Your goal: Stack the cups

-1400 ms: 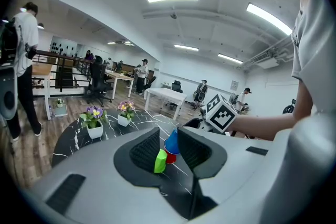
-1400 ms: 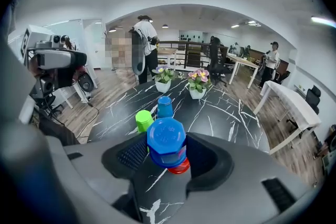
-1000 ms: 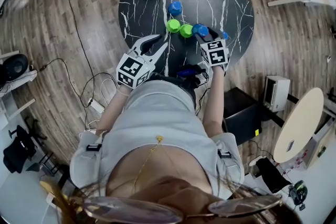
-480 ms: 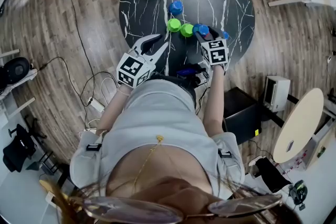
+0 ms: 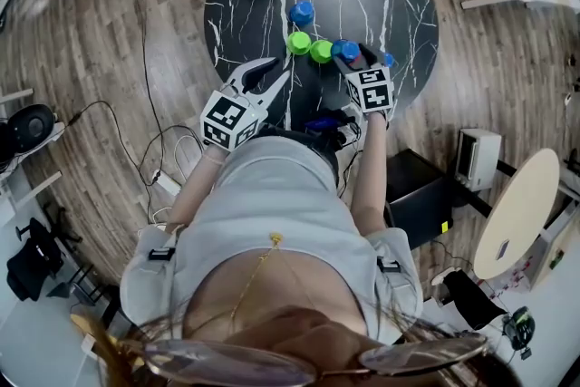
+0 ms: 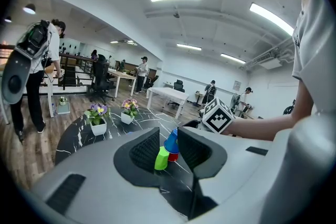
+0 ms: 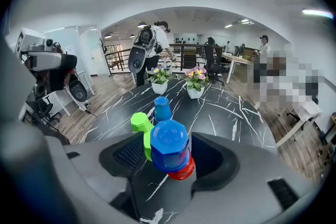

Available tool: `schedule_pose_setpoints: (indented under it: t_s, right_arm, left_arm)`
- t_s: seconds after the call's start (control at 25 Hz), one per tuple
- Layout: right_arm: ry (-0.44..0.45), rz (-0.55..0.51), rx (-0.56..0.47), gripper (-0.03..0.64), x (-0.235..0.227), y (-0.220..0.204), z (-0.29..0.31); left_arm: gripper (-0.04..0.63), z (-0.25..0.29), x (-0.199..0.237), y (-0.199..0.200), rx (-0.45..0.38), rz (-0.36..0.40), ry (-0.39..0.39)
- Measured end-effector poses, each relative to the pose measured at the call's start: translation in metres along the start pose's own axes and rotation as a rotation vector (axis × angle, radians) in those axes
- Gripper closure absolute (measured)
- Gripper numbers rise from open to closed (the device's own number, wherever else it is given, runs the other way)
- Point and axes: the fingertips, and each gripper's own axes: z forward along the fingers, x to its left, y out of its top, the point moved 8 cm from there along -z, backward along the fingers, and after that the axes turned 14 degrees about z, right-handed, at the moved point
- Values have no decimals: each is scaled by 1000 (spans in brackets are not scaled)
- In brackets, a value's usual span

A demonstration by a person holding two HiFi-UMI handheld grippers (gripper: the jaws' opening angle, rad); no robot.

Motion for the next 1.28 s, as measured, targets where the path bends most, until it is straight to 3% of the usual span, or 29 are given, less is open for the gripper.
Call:
schedule_pose_setpoints:
  t_s: [1.0,1.28]
  right_arm:
    - [-18,64,-138,331,13,3,-35]
    - [-19,74,-147,333,19,-1,-46]
  left_arm:
    - [469,13,19,-5,17,19,-18]
    - [466,23,24,-5,30,30,-63]
